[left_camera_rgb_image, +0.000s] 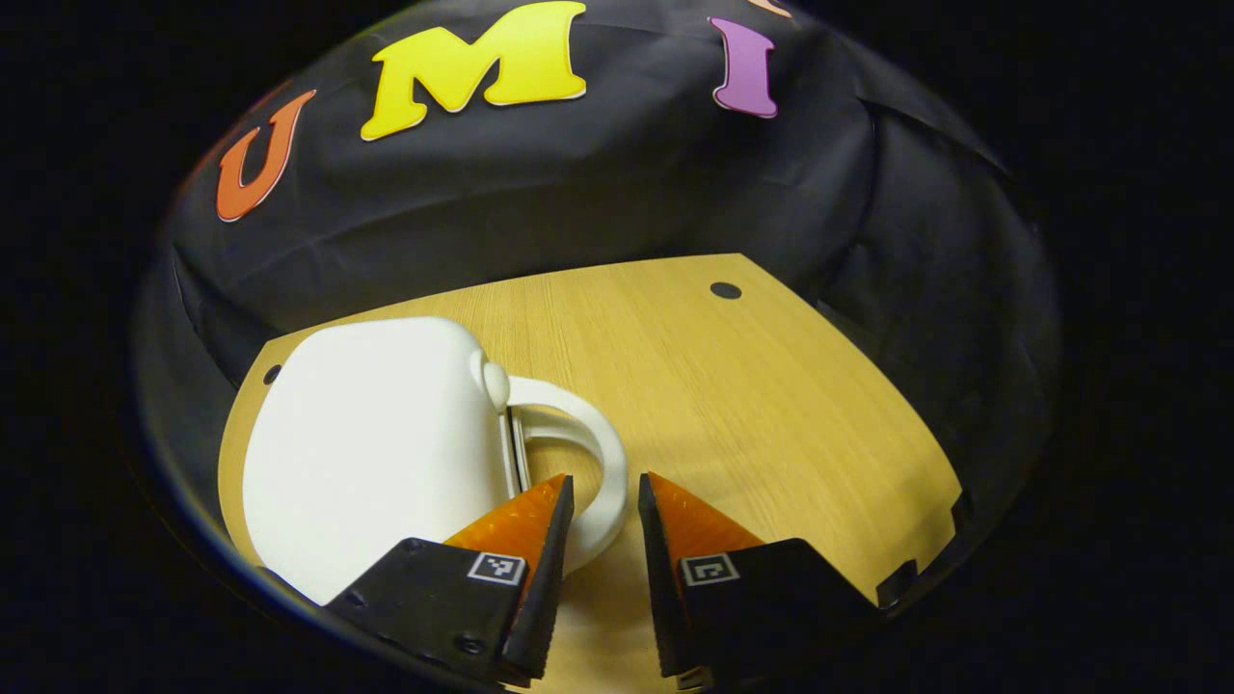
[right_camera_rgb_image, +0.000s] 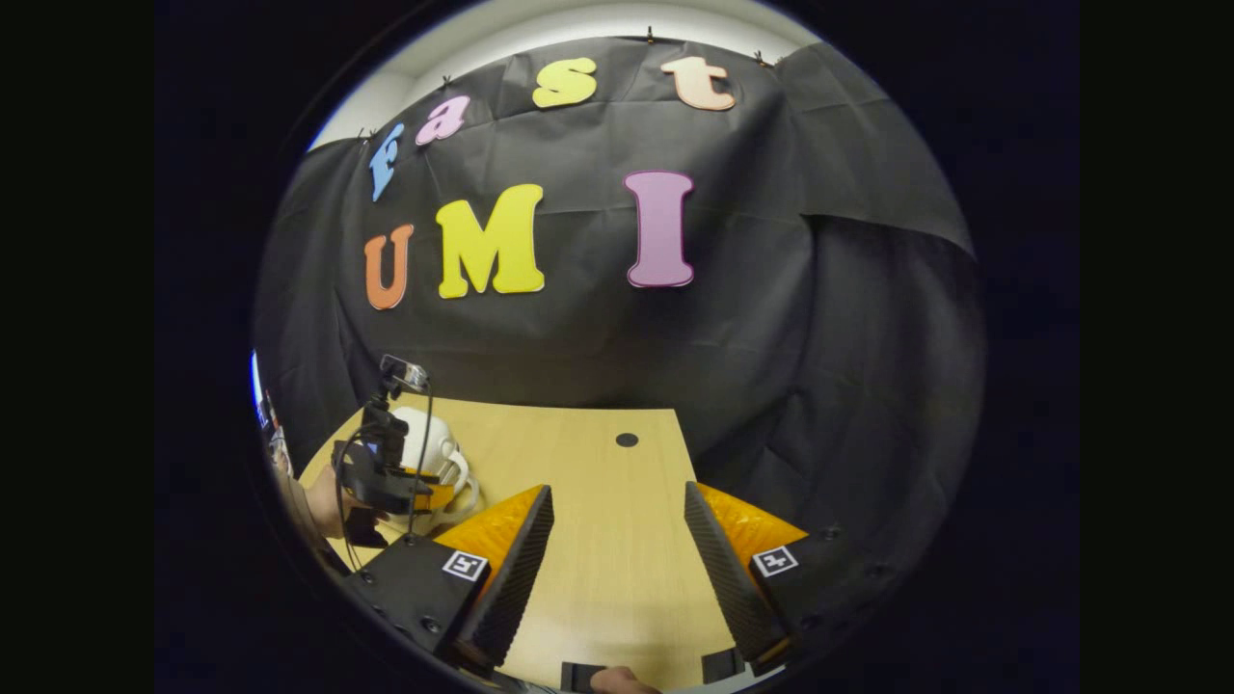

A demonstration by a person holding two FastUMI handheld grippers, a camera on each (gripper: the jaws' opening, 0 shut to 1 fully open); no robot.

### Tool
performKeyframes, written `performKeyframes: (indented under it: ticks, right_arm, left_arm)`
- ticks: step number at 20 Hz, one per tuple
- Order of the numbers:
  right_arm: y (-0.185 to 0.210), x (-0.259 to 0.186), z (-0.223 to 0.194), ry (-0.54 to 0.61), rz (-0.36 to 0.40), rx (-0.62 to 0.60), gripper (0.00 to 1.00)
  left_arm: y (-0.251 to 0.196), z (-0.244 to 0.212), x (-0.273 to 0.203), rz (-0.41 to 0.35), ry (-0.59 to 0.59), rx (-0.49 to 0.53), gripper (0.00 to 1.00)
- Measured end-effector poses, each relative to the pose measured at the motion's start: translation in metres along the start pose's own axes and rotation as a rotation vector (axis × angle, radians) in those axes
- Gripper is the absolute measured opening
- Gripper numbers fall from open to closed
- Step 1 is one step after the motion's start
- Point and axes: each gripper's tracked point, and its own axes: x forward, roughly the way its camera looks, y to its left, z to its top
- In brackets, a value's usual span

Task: First open the suitcase, pack the skin care products into it, and then close the suitcase.

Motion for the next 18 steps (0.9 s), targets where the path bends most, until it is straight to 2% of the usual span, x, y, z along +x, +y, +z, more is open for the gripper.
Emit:
performKeyframes:
  ticks: [1, 2, 3, 4, 5, 6, 8, 13, 18]
  right_arm:
    - [0.007, 0.003, 0.005, -0.005, 0.002, -0.004, 0.81]
    - [0.014, 0.006, 0.012, -0.011, 0.005, -0.007, 0.81]
    - [0.022, 0.01, 0.019, -0.021, 0.012, -0.011, 0.81]
    - [0.031, 0.014, 0.028, -0.032, 0.013, -0.019, 0.81]
    - [0.038, 0.017, 0.036, -0.051, 0.007, -0.037, 0.81]
    - [0.045, 0.02, 0.049, -0.083, -0.004, -0.064, 0.81]
    - [0.06, 0.022, 0.077, -0.143, -0.023, -0.084, 0.81]
    - [0.11, 0.024, 0.133, -0.245, -0.017, -0.028, 0.81]
    - [0.154, 0.03, 0.152, -0.276, 0.017, -0.046, 0.81]
  left_arm:
    - [0.002, 0.013, -0.008, 0.006, -0.039, 0.001, 0.52]
    - [0.002, 0.027, -0.019, 0.013, -0.08, 0.0, 0.59]
    - [0.004, 0.043, -0.032, 0.021, -0.125, 0.0, 0.76]
    - [0.007, 0.057, -0.046, 0.034, -0.168, 0.001, 0.82]
    - [0.015, 0.073, -0.06, 0.056, -0.215, 0.007, 0.96]
    - [0.021, 0.088, -0.075, 0.08, -0.265, 0.011, 0.99]
    - [0.04, 0.116, -0.107, 0.131, -0.347, -0.004, 0.99]
    - [0.093, 0.17, -0.181, 0.235, -0.531, -0.051, 0.99]
    - [0.121, 0.193, -0.216, 0.26, -0.639, -0.041, 0.98]
